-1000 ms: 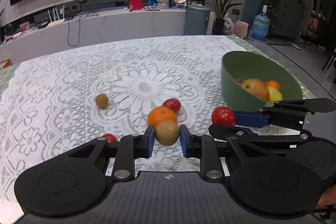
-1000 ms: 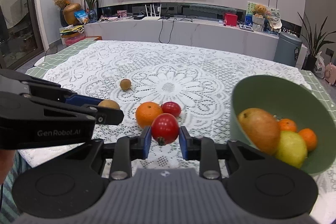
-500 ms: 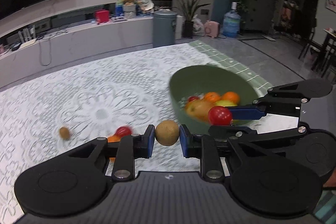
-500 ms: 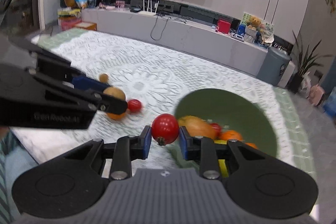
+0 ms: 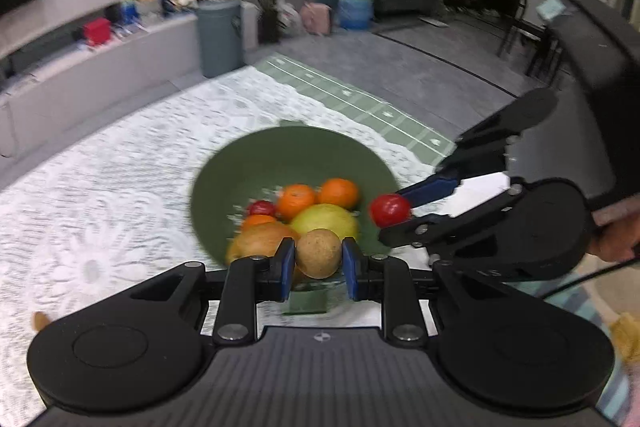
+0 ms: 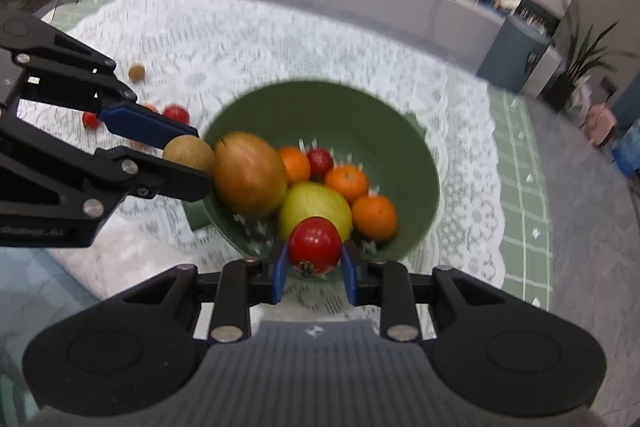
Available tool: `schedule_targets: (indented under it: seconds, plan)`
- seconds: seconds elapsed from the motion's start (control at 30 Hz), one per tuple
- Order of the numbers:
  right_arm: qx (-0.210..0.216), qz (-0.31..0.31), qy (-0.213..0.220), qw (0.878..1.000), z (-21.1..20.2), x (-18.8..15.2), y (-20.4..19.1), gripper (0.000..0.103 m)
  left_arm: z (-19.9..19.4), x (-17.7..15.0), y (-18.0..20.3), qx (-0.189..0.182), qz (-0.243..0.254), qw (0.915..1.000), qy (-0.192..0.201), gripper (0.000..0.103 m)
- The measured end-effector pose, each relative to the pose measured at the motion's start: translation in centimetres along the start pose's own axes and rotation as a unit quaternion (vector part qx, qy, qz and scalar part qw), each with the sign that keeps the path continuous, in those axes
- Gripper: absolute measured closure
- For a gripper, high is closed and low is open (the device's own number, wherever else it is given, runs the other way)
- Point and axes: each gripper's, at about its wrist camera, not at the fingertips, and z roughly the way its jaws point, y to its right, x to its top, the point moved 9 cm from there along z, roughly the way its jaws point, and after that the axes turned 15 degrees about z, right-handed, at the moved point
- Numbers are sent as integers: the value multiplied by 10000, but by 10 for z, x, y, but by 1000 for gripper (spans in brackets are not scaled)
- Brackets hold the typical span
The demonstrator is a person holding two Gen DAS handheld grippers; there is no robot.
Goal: Organize fruits
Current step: 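Lift and carry the tan fruit and tomato in both grippers over the colander, then open the right gripper to drop the tomato while the left gripper releases the tan fruit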
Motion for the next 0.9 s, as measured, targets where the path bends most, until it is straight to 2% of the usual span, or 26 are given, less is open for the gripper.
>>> schedule_targets:
  seconds: [0.1,0.27,0.67,0.9]
  plan:
    - [177,169,-283,9993,8,0,10,78,12,2,6,-349,-81,9992,-177,75]
    - [347,185,-499,9980,14,6,17,78,27,-1,11,-573,-180,9972,-449,75]
    - [239,-167,-804,9963,35,17,21,78,49,-6,5,-703,-536,9921,-895,75]
    - [302,-333,-1084,9931,51,16,22,78,56,-5,2,-769,-656,9898,-1006,75]
